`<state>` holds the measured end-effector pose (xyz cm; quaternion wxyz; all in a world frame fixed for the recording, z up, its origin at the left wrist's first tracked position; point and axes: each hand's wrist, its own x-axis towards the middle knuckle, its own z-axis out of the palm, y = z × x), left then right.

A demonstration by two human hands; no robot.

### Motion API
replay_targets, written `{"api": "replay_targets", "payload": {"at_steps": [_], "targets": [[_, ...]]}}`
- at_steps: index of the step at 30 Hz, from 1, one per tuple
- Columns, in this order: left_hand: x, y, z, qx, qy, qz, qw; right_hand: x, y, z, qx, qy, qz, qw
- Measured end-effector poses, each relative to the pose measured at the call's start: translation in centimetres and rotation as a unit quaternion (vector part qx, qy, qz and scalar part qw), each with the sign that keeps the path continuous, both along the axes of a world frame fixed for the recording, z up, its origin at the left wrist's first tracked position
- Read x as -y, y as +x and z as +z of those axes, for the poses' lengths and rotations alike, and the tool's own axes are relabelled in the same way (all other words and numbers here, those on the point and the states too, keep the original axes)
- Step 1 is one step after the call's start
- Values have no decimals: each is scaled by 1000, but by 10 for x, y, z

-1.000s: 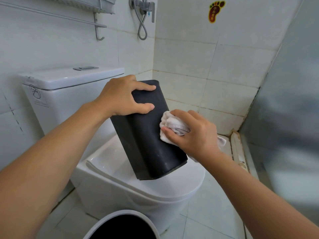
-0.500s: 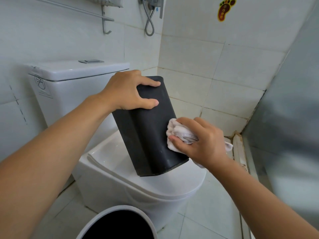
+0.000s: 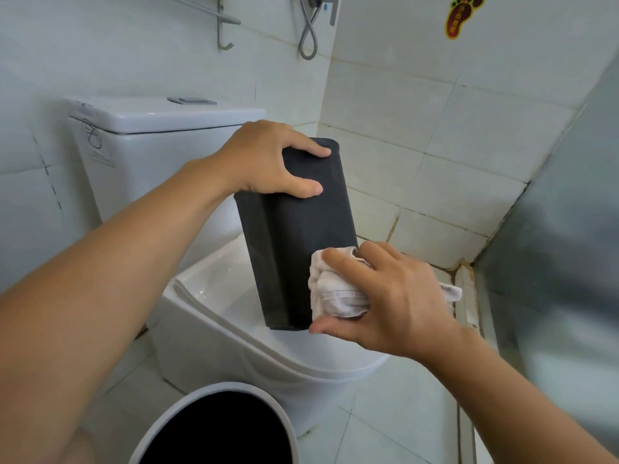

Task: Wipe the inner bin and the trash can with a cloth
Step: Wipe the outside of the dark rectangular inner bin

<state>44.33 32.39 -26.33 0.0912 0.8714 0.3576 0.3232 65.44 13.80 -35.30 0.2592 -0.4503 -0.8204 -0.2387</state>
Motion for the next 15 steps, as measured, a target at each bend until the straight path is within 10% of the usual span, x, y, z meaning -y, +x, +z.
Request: {"api": "replay_targets", "payload": {"at_steps": [15], "targets": [[5,0,0,-5,38,6,999,-16,-22,16,-17,18,5,1000]]}}
